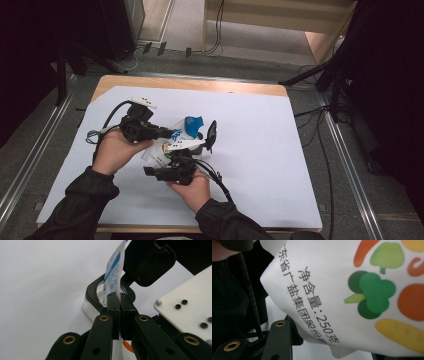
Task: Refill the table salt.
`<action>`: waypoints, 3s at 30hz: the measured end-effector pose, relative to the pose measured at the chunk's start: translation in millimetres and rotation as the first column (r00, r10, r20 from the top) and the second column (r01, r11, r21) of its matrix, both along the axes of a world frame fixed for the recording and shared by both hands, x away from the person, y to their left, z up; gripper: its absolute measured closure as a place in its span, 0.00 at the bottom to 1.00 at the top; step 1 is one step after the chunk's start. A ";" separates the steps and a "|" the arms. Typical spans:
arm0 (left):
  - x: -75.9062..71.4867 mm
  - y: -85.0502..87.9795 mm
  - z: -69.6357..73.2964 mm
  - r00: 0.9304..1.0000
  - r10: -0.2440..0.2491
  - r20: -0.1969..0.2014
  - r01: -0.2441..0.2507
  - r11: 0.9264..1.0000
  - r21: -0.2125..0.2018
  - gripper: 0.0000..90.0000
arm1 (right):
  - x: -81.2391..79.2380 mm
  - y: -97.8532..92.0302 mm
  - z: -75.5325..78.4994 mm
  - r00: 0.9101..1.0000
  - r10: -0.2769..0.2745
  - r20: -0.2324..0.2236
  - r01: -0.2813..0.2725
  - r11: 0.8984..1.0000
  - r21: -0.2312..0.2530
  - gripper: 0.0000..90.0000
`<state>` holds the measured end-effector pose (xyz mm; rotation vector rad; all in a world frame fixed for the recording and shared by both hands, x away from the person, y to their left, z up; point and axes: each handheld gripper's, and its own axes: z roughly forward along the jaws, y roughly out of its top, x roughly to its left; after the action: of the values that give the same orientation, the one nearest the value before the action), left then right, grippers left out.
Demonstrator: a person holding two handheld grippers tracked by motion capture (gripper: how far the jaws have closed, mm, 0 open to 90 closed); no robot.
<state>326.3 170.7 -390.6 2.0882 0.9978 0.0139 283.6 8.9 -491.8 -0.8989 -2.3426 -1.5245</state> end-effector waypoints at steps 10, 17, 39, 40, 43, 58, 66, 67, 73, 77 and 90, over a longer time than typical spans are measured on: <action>2.0 -0.1 -3.7 0.999 -0.033 -0.017 0.033 0.999 -0.002 0.97 | -1.1 0.3 -5.6 1.000 -0.005 0.013 0.005 1.000 -0.021 0.60; 5.5 -3.2 -7.6 0.998 -0.054 -0.022 0.054 0.999 -0.005 0.94 | -2.6 -0.1 -8.6 1.000 -0.008 0.022 0.009 0.999 -0.032 0.60; 16.6 -8.6 -10.1 0.996 -0.086 -0.009 0.086 0.996 0.003 0.92 | -8.7 -5.0 -17.2 0.999 -0.017 0.041 0.019 0.998 -0.062 0.59; 16.7 -9.5 -10.3 0.996 -0.083 -0.011 0.083 0.997 -0.006 0.92 | -8.9 -5.2 -17.7 0.999 -0.017 0.042 0.019 0.998 -0.062 0.59; 18.2 -10.3 -10.2 0.996 -0.092 -0.007 0.092 0.996 -0.005 0.92 | -9.8 -5.9 -18.8 0.999 -0.019 0.043 0.022 0.997 -0.068 0.59; 12.5 -10.7 1.0 0.991 -0.136 0.004 0.136 0.991 0.004 1.00 | -18.7 -8.2 -23.1 0.993 0.003 0.120 0.009 0.995 -0.103 0.55; 14.8 -4.0 1.7 0.994 -0.113 0.009 0.113 0.993 -0.012 1.00 | -16.0 -11.9 -25.4 0.993 -0.023 0.115 0.034 0.995 -0.093 0.54; 15.2 -3.0 1.9 0.993 -0.117 0.008 0.117 0.993 -0.013 1.00 | -15.7 -12.1 -25.8 0.993 -0.025 0.116 0.035 0.995 -0.092 0.54; 14.7 0.2 5.4 0.992 -0.122 0.011 0.123 0.992 -0.027 1.00 | -15.0 -14.3 -30.7 0.993 -0.049 0.105 0.059 0.993 -0.099 0.53; 12.0 3.5 10.8 0.990 -0.137 0.014 0.138 0.989 -0.045 1.00 | -15.7 -15.9 -33.2 0.992 -0.055 0.109 0.066 0.993 -0.101 0.51; 11.6 8.1 11.4 0.993 -0.117 0.006 0.117 0.992 -0.054 1.00 | -13.2 -23.3 -29.0 0.990 -0.065 0.122 0.078 0.992 -0.104 0.51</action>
<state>337.8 178.8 -379.2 2.0929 0.8628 -0.0695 270.3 -14.3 -520.8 -0.9515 -2.5243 -1.5291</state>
